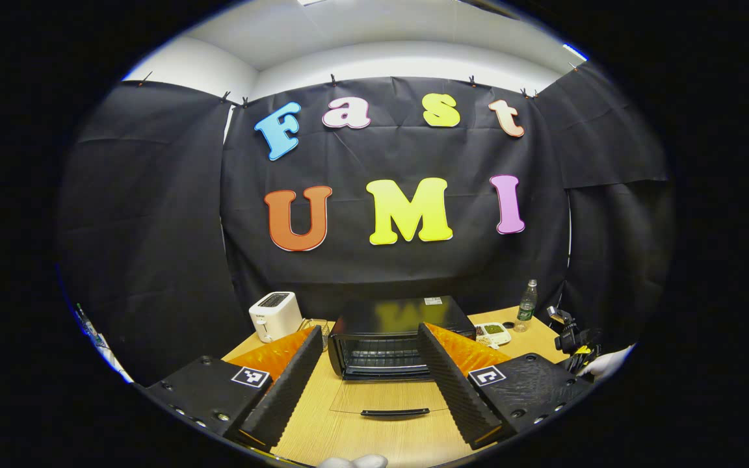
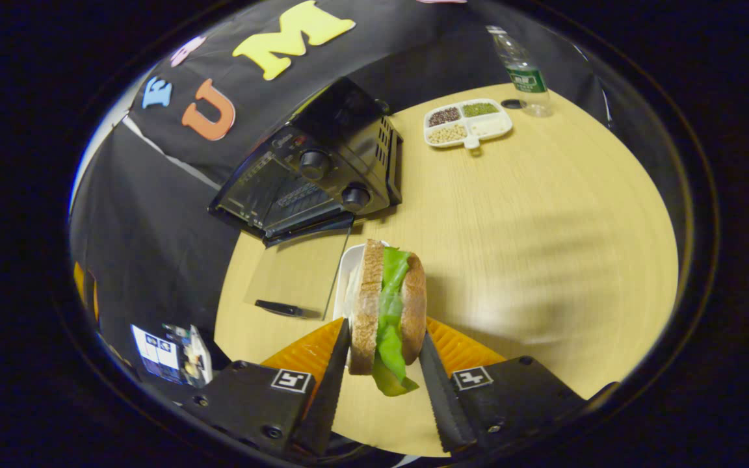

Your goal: Open the electric oven with the left hand, put the food in, and close the electric oven.

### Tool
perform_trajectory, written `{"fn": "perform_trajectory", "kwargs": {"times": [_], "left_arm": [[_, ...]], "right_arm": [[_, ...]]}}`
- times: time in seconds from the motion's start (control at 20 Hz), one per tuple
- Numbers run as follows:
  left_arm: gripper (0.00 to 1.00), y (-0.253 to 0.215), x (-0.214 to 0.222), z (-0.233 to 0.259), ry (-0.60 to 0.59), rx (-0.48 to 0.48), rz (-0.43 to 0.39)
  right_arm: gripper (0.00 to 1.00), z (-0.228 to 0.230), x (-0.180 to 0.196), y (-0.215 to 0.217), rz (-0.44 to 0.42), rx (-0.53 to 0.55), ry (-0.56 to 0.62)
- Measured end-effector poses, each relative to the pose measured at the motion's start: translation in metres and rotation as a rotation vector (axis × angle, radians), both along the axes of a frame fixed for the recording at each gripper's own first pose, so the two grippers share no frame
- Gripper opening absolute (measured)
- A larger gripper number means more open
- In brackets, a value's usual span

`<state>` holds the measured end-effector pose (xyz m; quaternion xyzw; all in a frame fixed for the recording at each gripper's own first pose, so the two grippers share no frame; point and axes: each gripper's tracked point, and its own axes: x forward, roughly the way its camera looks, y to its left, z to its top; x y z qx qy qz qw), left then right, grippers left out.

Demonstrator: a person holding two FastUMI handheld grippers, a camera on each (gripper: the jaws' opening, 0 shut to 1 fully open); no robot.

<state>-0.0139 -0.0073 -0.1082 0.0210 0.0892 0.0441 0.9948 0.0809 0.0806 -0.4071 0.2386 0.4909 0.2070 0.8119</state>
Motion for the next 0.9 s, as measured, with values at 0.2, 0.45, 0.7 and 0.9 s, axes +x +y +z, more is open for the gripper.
{"fn": "perform_trajectory", "kwargs": {"times": [0.2,0.45,0.7,0.9], "left_arm": [[0.95,-0.003,0.0,-0.007,0.02,-0.003,-0.009],[0.95,-0.004,0.001,-0.005,0.017,-0.018,-0.029],[0.95,0.006,-0.004,-0.003,0.012,-0.02,-0.045],[0.95,0.022,-0.01,-0.005,0.022,-0.014,-0.059]], "right_arm": [[0.37,0.002,-0.003,0.004,0.002,0.061,0.02],[0.34,0.029,-0.005,0.001,-0.009,0.034,-0.041],[0.39,0.075,0.002,0.029,-0.099,0.117,-0.12],[0.35,0.088,0.009,0.077,-0.211,0.251,-0.134]]}}
